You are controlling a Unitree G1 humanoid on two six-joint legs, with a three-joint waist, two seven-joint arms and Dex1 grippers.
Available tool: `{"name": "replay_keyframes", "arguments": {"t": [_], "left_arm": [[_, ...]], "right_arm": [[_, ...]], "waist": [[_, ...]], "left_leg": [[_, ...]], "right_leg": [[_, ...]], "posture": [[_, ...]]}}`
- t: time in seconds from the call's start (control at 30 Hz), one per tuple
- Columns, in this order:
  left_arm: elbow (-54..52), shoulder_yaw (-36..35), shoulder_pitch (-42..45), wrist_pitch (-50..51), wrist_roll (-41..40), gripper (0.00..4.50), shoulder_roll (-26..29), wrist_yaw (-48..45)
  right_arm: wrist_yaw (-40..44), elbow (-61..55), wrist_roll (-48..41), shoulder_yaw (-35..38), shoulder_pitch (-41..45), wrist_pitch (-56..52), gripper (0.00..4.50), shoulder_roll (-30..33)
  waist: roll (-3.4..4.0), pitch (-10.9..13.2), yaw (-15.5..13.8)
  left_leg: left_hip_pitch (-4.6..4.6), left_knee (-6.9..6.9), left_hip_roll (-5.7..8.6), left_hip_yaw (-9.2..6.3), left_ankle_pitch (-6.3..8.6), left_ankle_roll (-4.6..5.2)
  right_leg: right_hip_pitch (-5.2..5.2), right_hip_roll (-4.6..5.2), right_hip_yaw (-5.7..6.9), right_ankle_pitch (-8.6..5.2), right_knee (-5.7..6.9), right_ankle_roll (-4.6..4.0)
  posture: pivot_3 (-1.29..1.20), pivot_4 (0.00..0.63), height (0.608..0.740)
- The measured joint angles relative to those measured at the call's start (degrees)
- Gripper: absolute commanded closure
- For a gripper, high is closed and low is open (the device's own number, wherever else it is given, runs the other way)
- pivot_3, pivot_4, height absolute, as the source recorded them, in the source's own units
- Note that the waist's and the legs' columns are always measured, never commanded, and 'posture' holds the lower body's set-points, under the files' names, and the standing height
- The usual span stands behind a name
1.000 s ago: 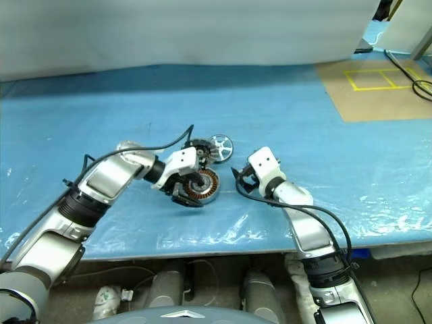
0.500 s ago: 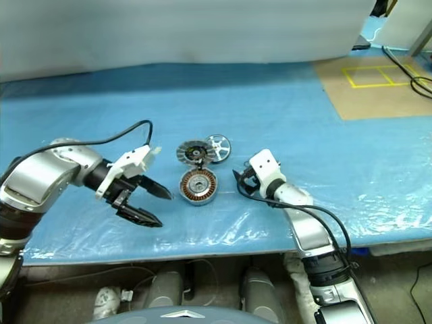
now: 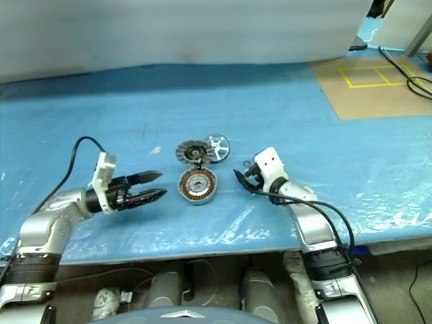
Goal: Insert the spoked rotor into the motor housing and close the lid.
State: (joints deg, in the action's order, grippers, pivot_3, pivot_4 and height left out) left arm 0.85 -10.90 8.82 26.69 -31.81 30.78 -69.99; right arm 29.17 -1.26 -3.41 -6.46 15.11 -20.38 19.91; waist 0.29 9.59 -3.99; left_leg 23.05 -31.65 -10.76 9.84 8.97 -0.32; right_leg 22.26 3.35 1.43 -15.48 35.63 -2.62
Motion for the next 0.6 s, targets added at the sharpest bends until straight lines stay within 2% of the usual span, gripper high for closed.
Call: {"name": "replay_keyframes", "arguments": {"t": [0.13,0.3,0.6], "left_arm": [[0.7,0.2,-0.9,-4.5,0.0,0.45,-0.6,-1.7],[0.6,2.5,-0.3,-11.5,1.0,0.45,-4.1,-1.5],[-1.0,5.4,-0.3,-16.8,2.0,0.45,-4.5,-1.3]], "right_arm": [[0.6,5.4,0.3,-0.3,1.8,1.8,0.0,0.0],[0.9,8.0,0.4,-0.4,2.3,4.6,0.0,0.0],[-0.9,10.7,0.5,-0.3,3.2,6.9,0.0,-0.2]], "waist": [[0.0,0.0,-0.1],[-0.01,0.0,-0.1],[-0.02,0.0,0.0]], "left_leg": [[-0.02,-0.13,-0.01,0.0,0.0,0.01],[-0.23,-0.16,-0.03,0.02,0.0,0.02],[-0.32,-0.21,-0.05,0.04,0.0,0.02]], "right_leg": [[-0.06,0.02,-0.01,-0.01,0.0,-0.01],[-0.23,0.02,-0.04,-0.01,0.03,-0.02],[-0.28,0.01,-0.06,-0.01,0.09,-0.02]], "posture": [[0.0,0.15,0.74],[0.0,0.15,0.74],[0.0,0.15,0.74]]}}
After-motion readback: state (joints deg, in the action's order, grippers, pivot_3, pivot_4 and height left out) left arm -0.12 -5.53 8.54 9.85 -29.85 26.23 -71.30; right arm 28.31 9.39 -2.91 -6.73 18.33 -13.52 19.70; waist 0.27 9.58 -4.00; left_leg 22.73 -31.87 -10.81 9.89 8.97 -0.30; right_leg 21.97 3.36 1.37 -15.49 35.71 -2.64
